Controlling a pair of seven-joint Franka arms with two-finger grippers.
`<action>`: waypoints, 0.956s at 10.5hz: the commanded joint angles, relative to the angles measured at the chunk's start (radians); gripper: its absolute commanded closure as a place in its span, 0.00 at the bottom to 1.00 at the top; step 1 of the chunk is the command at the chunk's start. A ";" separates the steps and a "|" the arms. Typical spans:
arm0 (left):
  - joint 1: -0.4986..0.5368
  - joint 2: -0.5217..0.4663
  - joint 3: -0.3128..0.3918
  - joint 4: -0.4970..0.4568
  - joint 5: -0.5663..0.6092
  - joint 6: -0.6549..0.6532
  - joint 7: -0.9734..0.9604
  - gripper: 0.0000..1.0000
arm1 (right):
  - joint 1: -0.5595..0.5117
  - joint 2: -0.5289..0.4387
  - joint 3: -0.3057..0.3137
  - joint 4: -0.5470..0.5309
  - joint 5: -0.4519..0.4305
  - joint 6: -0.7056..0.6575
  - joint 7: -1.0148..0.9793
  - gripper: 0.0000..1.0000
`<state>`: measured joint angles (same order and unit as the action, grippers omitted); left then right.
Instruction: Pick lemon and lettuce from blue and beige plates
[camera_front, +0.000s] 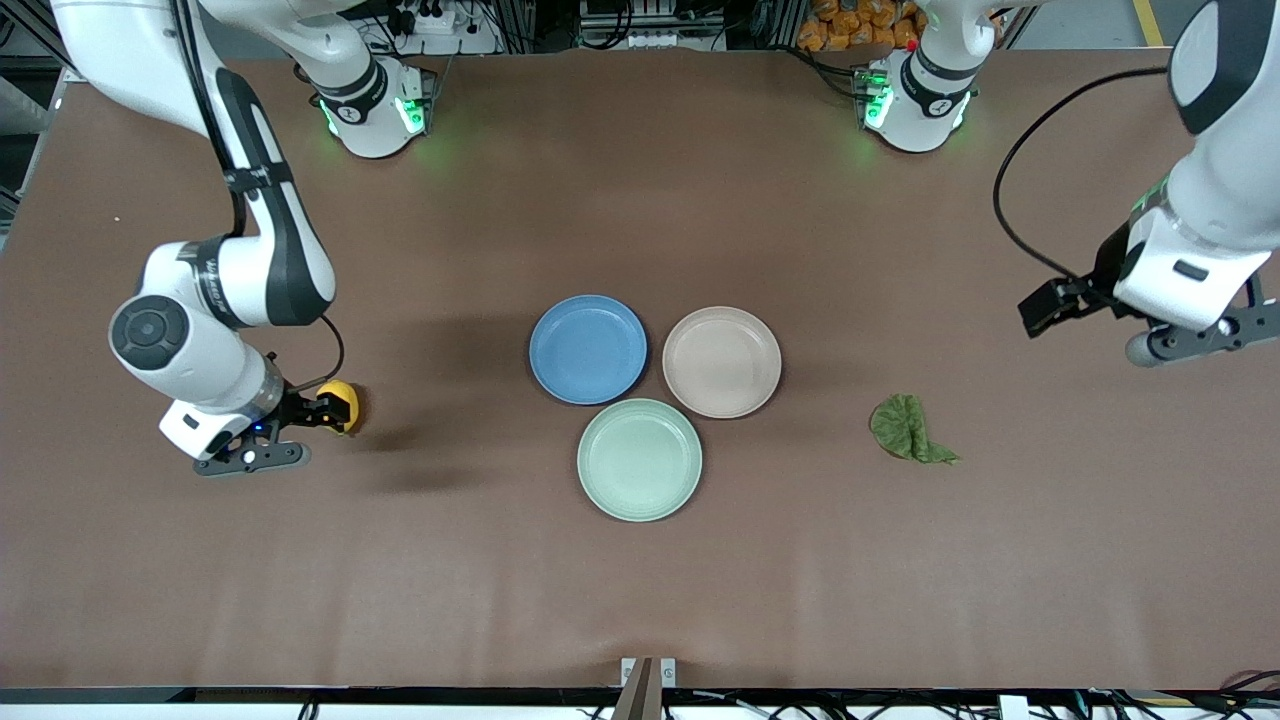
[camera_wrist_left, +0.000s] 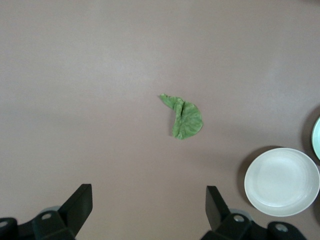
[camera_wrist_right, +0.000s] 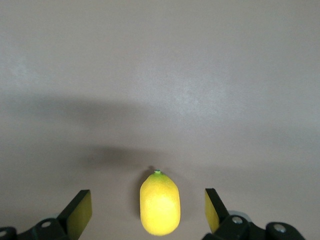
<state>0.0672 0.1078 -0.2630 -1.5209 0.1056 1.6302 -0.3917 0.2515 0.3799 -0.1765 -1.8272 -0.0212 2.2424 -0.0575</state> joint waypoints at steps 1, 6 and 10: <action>0.028 -0.042 0.007 -0.021 -0.085 -0.013 0.055 0.00 | -0.021 -0.085 0.023 -0.017 0.013 -0.082 -0.010 0.00; 0.034 -0.048 0.007 -0.022 -0.084 -0.013 0.154 0.00 | -0.098 -0.249 0.077 -0.018 0.012 -0.265 -0.010 0.00; 0.032 -0.050 0.004 -0.013 -0.084 0.003 0.168 0.00 | -0.153 -0.375 0.109 -0.018 0.012 -0.438 -0.015 0.00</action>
<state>0.0933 0.0785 -0.2573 -1.5252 0.0421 1.6253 -0.2554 0.1353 0.0650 -0.1039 -1.8231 -0.0207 1.8440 -0.0599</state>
